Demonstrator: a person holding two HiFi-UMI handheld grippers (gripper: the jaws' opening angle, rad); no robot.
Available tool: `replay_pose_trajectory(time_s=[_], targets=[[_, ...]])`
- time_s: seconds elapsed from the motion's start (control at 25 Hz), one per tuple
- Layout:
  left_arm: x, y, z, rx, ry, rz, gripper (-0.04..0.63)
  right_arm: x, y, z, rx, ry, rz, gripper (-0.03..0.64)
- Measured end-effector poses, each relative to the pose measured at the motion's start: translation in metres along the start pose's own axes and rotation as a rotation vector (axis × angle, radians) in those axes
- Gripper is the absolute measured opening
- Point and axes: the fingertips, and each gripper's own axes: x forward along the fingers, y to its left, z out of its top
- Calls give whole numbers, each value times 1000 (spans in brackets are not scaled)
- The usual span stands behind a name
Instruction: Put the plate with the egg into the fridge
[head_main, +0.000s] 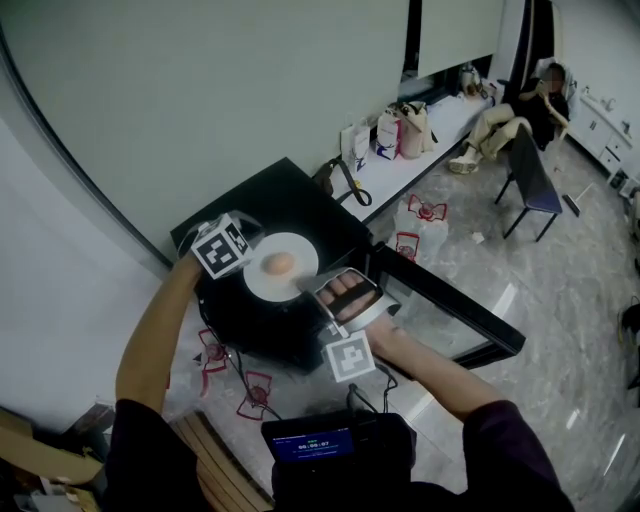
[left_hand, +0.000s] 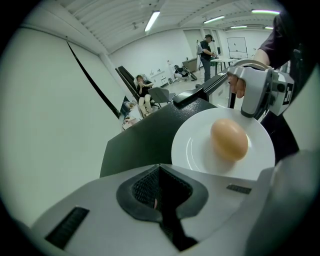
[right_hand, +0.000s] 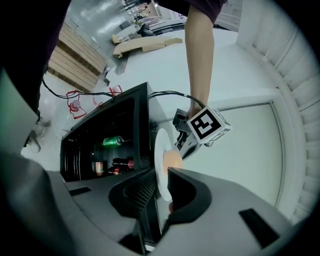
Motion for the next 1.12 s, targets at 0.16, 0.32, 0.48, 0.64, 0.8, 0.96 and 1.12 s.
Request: replay_pose_trajectory(time_s=[0.16, 0.32, 0.48, 0.64, 0.8, 0.96, 1.12], targets=[[-5, -5, 2, -10, -10, -7, 9, -1, 4, 2, -45, 6, -14, 46], [-9, -6, 1, -15, -22, 17, 9, -2, 2, 5, -114, 14, -46, 23], [-25, -7, 3, -27, -74, 95, 9, -8, 0, 9, -105, 18, -38, 20], [-53, -8, 12, -79, -194, 178, 9, -20, 1, 15, -60, 30, -75, 18], [-89, -21, 22, -148, -334, 261, 9, -37, 8, 21, -59, 48, -130, 18], [-139, -42, 41, -249, -501, 341, 9, -67, 8, 26, -34, 40, -203, 18], [-181, -82, 69, -328, -618, 420, 9, -101, 31, 17, -37, 17, -201, 18]])
